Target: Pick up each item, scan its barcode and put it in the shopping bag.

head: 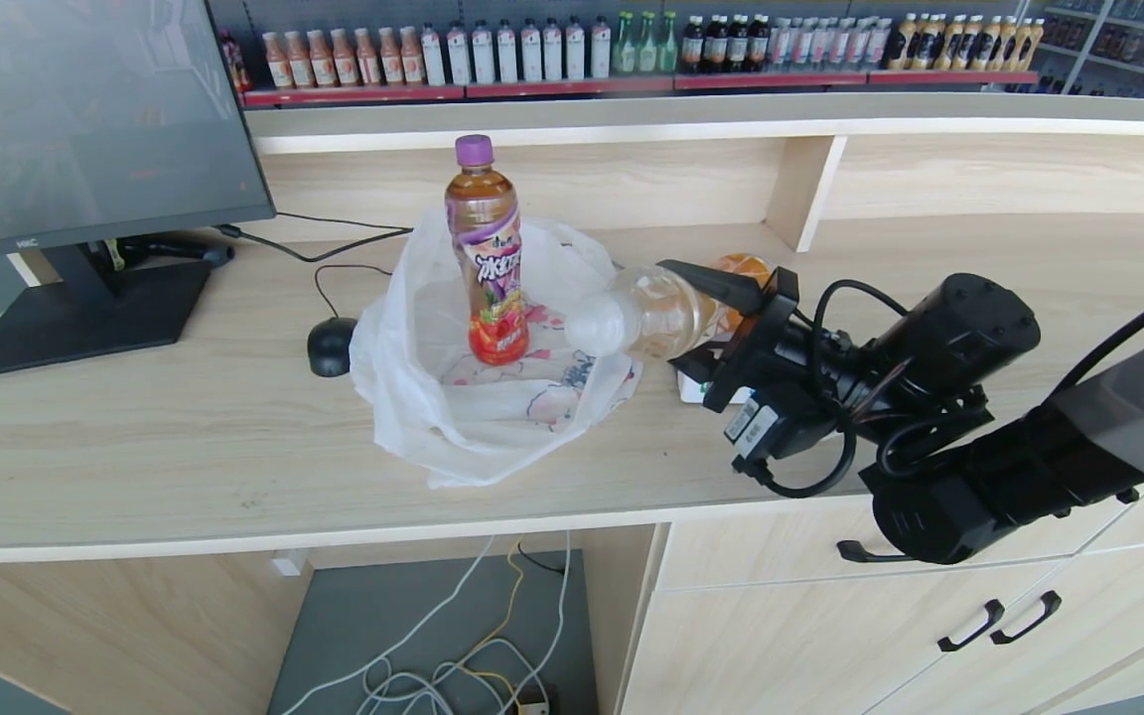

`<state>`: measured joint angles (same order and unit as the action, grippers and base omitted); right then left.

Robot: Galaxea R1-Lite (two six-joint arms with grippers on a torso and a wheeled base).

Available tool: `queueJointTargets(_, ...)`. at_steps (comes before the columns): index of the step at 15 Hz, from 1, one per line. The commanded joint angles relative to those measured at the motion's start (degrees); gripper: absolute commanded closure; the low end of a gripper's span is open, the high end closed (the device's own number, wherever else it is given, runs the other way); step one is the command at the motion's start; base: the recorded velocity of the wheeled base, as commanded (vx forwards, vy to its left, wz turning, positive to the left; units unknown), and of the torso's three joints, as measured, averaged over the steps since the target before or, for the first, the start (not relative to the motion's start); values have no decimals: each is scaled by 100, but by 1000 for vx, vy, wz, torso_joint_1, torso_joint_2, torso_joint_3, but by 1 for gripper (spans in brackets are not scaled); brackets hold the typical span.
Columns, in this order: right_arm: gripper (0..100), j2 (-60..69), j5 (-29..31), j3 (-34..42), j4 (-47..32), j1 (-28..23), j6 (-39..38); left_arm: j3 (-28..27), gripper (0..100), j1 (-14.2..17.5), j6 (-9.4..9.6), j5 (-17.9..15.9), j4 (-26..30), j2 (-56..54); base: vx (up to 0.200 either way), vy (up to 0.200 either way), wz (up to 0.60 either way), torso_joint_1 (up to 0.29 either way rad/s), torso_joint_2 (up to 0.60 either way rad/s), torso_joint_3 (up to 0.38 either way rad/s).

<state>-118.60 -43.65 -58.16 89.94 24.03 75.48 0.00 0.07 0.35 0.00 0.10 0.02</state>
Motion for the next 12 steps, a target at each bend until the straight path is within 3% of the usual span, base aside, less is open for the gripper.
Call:
queueJointTargets(1, 100, 4, -3, -2, 6, 32, 1, 0, 0, 1, 0, 0, -1, -2, 0, 0, 0, 0, 0, 0)
queueJointTargets(7, 100, 224, 41, -20, 6, 32, -201, 0, 0, 1, 0, 0, -1, -2, 0, 0, 0, 0, 0, 0)
queueJointTargets(12, 100, 830, 947, 77, 6, 647, -1132, 0, 0, 1, 0, 0, -1, -2, 0, 0, 0, 0, 0, 0)
